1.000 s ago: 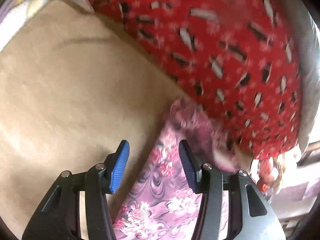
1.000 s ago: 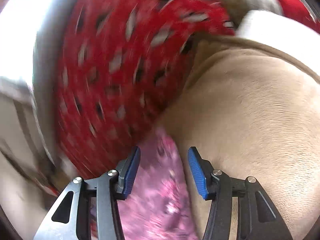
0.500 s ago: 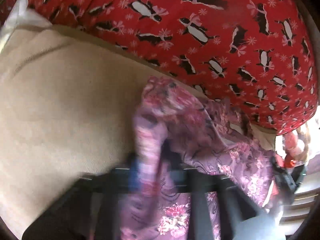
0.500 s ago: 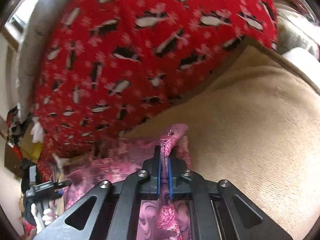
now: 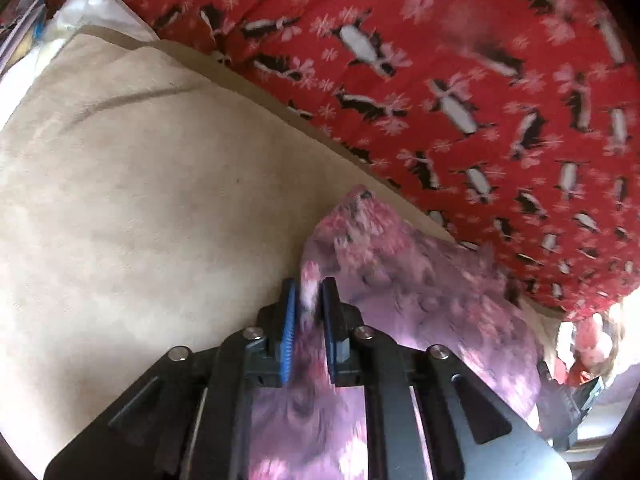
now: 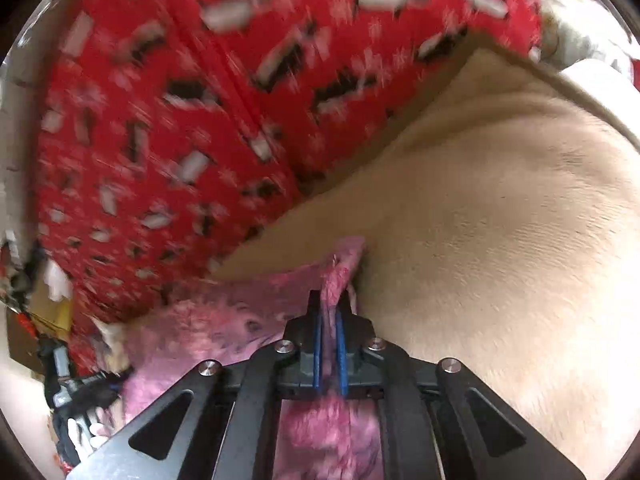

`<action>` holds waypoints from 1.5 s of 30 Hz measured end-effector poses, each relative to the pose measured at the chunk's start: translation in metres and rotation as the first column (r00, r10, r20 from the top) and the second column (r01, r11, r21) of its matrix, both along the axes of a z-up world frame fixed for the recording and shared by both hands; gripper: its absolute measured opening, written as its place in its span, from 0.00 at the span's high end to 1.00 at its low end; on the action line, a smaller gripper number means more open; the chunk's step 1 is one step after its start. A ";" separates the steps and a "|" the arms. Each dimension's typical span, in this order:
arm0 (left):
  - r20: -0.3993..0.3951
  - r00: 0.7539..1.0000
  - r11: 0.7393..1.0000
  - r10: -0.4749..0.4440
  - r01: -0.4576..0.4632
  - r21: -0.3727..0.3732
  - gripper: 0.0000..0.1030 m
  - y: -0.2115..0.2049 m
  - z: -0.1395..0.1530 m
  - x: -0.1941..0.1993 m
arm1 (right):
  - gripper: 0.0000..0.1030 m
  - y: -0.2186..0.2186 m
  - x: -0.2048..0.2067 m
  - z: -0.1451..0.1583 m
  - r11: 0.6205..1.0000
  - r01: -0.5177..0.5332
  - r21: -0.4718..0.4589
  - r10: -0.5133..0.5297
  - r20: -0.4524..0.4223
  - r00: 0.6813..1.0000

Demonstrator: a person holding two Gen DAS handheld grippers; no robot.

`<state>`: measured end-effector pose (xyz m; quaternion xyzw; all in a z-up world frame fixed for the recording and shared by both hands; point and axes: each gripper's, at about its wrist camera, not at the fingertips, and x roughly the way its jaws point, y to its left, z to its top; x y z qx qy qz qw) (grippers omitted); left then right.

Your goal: Fold small clothes

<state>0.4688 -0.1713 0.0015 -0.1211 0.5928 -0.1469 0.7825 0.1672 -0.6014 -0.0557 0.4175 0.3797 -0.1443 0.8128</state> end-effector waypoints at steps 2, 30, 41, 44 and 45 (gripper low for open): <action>0.051 0.998 0.999 -0.026 0.028 -0.043 0.90 0.006 0.020 -0.019 | 0.89 0.008 -0.022 0.020 1.000 0.008 -0.020 -0.006 0.081 0.997; -0.184 0.982 0.987 -0.043 0.012 -0.163 0.61 0.029 -0.005 -0.189 | 0.96 0.075 -0.180 -0.007 0.995 -0.064 0.080 0.065 -0.003 0.998; -0.060 0.995 0.995 -0.077 0.080 0.056 0.45 -0.029 -0.004 -0.187 | 0.53 0.090 -0.118 0.056 0.976 -0.084 -0.200 0.111 0.127 0.986; -0.007 0.995 0.989 -0.096 0.096 0.113 0.34 -0.041 -0.006 -0.192 | 0.47 0.103 -0.095 0.003 0.965 -0.165 -0.203 0.146 -0.105 0.984; 0.003 0.993 0.986 -0.116 0.115 0.121 0.31 -0.046 -0.005 -0.194 | 0.46 0.108 -0.097 0.005 0.950 -0.162 -0.267 0.148 -0.074 0.986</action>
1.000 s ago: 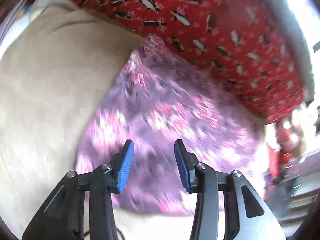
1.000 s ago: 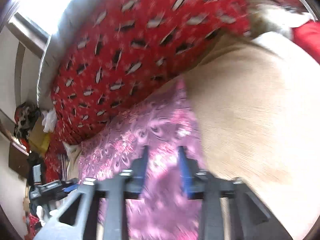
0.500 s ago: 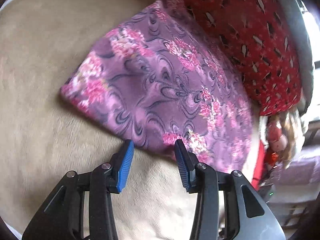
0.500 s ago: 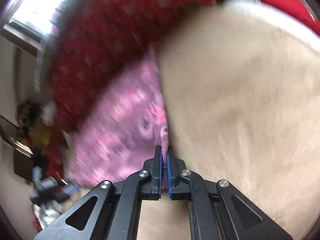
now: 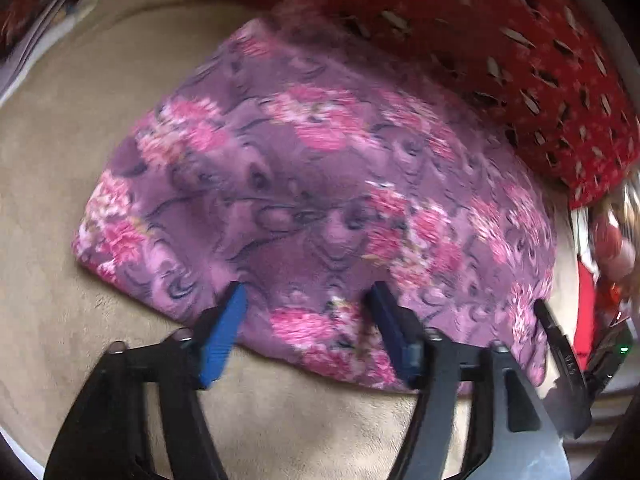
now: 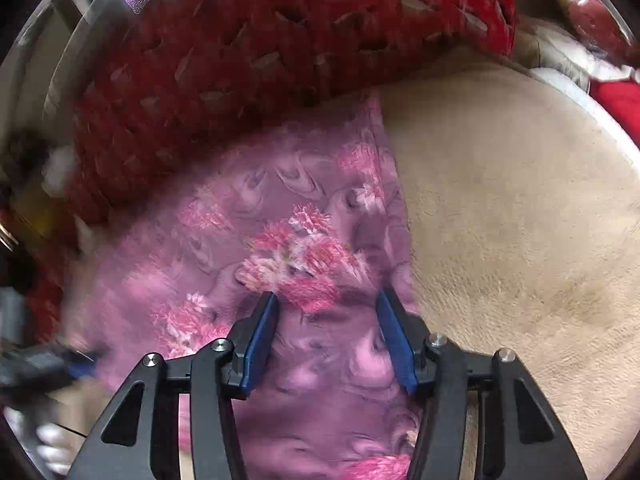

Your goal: Fold small clothes

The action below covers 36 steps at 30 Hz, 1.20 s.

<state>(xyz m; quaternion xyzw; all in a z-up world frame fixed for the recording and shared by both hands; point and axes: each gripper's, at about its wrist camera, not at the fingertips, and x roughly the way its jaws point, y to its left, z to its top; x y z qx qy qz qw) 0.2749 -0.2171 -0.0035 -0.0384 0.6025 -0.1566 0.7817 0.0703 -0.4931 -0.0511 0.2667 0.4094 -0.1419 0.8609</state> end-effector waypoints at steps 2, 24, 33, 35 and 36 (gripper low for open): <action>0.017 1.000 0.999 -0.023 0.022 0.032 0.30 -0.008 -0.002 -0.002 | 0.43 0.004 0.004 0.006 0.999 -0.029 -0.032 0.028 -0.022 0.999; 0.163 0.984 0.989 -0.076 0.054 0.136 0.25 -0.037 0.033 0.100 | 0.63 -0.062 0.056 0.008 0.995 0.097 0.037 -0.099 0.069 0.993; 0.128 0.988 0.979 -0.092 0.066 0.195 0.14 -0.033 0.003 0.112 | 0.60 -0.067 0.070 0.001 0.994 0.106 -0.016 -0.106 -0.001 0.994; 0.144 0.987 0.986 -0.070 0.047 0.162 0.14 -0.024 0.011 0.112 | 0.58 -0.061 0.064 0.015 0.996 0.086 -0.010 -0.085 0.070 0.994; 0.156 0.986 0.987 -0.058 0.034 0.156 0.14 -0.017 0.017 0.113 | 0.57 -0.060 0.065 0.021 0.996 0.084 -0.013 -0.083 0.085 0.993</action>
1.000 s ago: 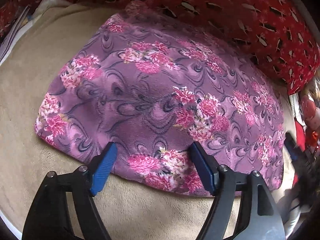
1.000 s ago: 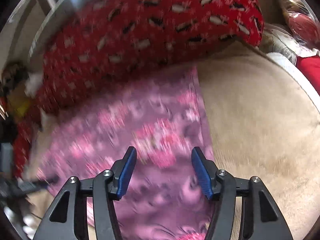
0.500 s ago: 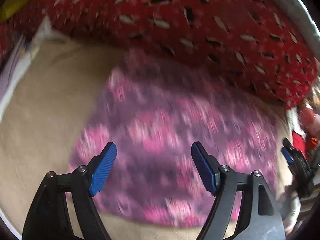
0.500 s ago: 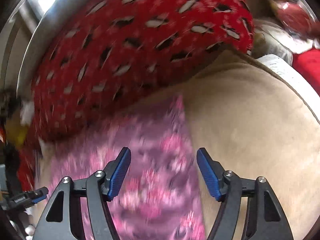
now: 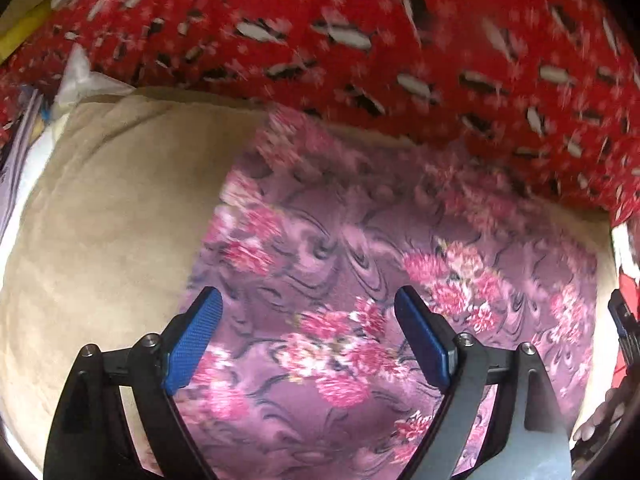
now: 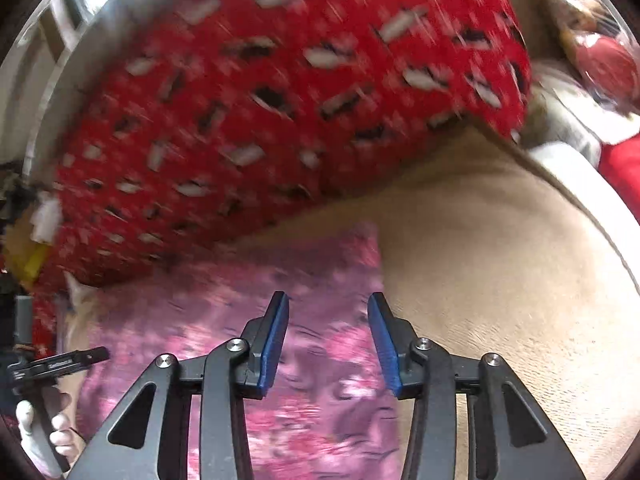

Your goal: Fold small clothes

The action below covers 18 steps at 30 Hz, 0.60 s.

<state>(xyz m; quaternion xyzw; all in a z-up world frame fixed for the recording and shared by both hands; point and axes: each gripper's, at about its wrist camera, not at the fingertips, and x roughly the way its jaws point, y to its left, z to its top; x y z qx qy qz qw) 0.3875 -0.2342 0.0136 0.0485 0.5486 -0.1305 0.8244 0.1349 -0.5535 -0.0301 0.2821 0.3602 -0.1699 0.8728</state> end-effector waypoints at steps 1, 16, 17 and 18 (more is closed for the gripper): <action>0.003 1.000 1.000 0.008 -0.008 -0.009 0.14 0.005 0.003 0.001 | 0.51 -0.001 0.002 0.002 1.000 0.009 0.004 -0.009 -0.007 1.000; -0.151 0.983 0.985 0.106 -0.125 -0.119 0.15 0.042 -0.023 0.029 | 0.90 -0.036 0.008 -0.032 0.983 0.095 0.155 -0.086 -0.065 0.994; -0.153 0.983 0.982 0.106 -0.128 -0.142 0.15 0.045 -0.019 0.026 | 0.88 -0.028 0.003 -0.019 0.990 0.069 0.124 -0.067 -0.017 0.998; -0.146 0.984 0.972 0.100 -0.129 -0.198 0.15 0.051 -0.010 0.017 | 0.88 -0.020 -0.002 -0.007 0.994 0.041 0.103 -0.044 0.032 0.999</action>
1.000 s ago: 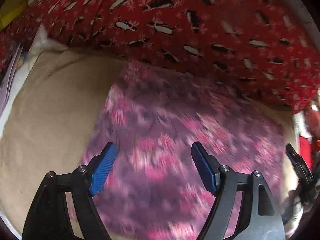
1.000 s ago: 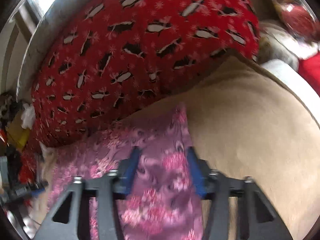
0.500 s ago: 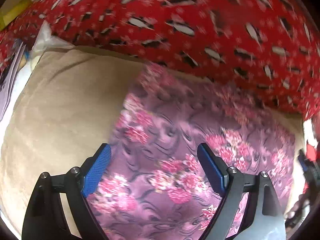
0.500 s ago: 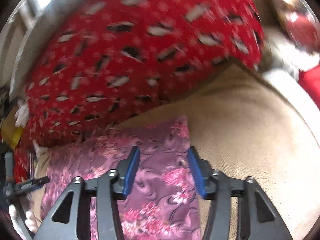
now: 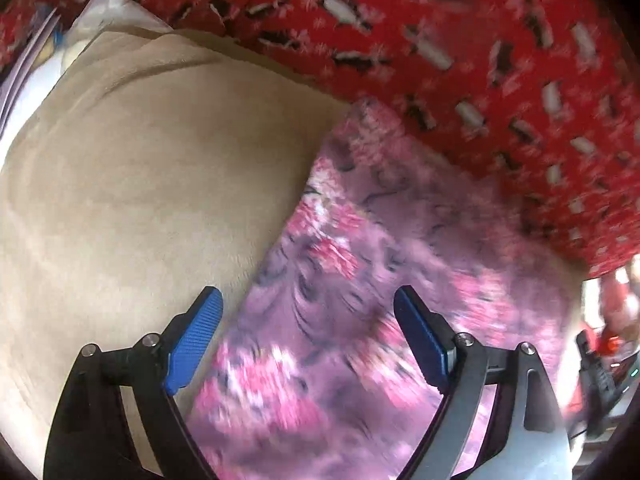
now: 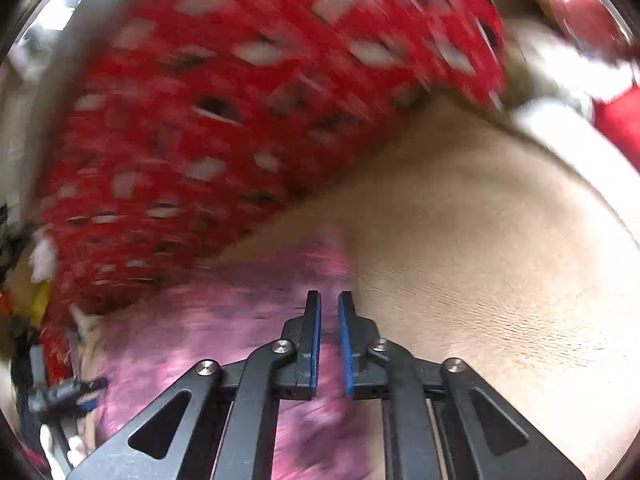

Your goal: Fold small clothes

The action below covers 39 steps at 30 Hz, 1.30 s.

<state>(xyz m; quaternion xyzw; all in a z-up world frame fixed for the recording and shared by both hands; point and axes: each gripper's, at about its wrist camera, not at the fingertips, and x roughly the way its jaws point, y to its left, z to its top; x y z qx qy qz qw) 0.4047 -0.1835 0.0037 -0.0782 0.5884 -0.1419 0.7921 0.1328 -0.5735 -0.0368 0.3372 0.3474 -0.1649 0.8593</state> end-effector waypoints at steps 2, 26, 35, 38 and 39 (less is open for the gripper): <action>0.025 1.000 0.999 -0.012 0.013 -0.040 0.15 0.003 0.009 -0.018 | 0.87 0.020 -0.005 0.015 0.997 -0.063 -0.039 0.064 0.048 0.997; -0.219 0.972 0.982 0.086 -0.120 -0.147 0.12 0.053 -0.029 0.008 | 0.58 0.147 0.020 -0.020 0.911 -0.395 -0.120 0.396 -0.012 0.918; -0.140 0.972 0.981 -0.191 0.193 0.000 0.16 -0.022 -0.027 -0.020 | 0.58 0.137 0.012 -0.020 0.917 -0.391 -0.084 0.396 0.049 0.917; -0.154 0.970 0.982 -0.190 0.185 -0.046 0.74 -0.014 -0.019 -0.017 | 0.58 0.137 0.012 -0.020 0.918 -0.390 -0.077 0.395 0.059 0.917; -0.154 0.971 0.983 -0.183 0.178 -0.044 0.78 -0.013 -0.017 -0.016 | 0.58 0.137 0.012 -0.021 0.918 -0.390 -0.076 0.395 0.060 0.917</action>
